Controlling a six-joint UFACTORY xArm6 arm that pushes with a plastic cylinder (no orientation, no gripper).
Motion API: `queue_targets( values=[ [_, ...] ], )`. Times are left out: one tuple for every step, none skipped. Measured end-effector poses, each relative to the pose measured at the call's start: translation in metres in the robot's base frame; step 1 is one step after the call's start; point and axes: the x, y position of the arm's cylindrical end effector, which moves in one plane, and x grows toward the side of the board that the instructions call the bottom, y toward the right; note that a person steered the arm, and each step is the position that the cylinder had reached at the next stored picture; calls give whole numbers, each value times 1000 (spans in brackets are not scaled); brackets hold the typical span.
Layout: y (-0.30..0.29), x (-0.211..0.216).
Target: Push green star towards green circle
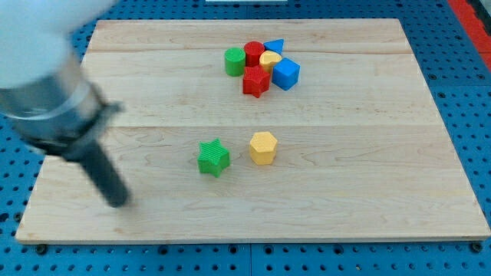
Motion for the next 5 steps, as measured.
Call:
queue_targets(
  values=[
    [39, 28],
    [55, -18],
    [34, -65],
    [34, -59],
    [82, -18]
  ],
)
